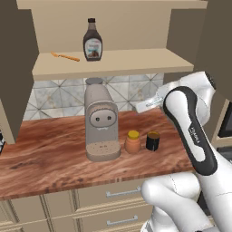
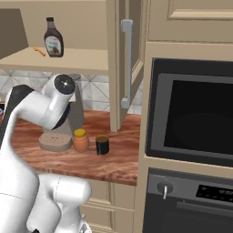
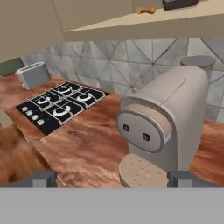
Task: Pick the syrup bottle and honey bottle from the cabinet and place them next to the mug.
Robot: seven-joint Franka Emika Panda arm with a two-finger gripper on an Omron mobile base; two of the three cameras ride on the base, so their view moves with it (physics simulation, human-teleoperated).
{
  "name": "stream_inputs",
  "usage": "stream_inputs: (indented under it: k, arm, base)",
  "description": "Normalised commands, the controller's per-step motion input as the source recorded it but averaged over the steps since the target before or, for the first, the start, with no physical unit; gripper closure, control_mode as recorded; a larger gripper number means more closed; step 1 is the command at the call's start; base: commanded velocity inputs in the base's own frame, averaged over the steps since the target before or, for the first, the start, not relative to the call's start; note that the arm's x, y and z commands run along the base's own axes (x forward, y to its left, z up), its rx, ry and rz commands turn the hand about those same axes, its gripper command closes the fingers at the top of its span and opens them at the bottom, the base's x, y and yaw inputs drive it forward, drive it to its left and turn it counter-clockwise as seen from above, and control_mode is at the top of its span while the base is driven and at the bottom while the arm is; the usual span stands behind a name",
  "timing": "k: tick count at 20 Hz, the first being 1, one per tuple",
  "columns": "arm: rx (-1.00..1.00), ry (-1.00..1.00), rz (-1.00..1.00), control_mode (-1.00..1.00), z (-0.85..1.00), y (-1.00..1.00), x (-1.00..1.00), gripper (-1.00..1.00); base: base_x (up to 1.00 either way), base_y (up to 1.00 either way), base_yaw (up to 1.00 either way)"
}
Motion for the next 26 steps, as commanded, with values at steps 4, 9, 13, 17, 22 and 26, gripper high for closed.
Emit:
stream_inputs:
  k: [4,9,13,17,22,26]
  arm:
    - [0.00,0.03,-0.23,-1.00,0.71,0.07,-0.09,-1.00]
    - [0.00,-0.01,-0.05,-1.00,0.89,0.03,-0.23,-1.00]
    - [0.00,-0.02,0.00,-1.00,0.86,0.00,-0.04,-1.00]
    - [0.00,-0.06,0.00,-1.00,0.71,0.01,0.00,-1.00]
    - [-0.01,-0.06,0.00,-1.00,0.36,0.14,0.09,-1.00]
    - [-0.01,-0.09,-0.01,-1.00,-0.17,0.00,0.60,-1.00]
  base:
    - [0.00,0.00,0.00]
    - [0.00,0.00,0.00]
    - [0.00,0.00,0.00]
    - [0.00,0.00,0.00]
    - [0.00,0.00,0.00]
    - [0.00,0.00,0.00]
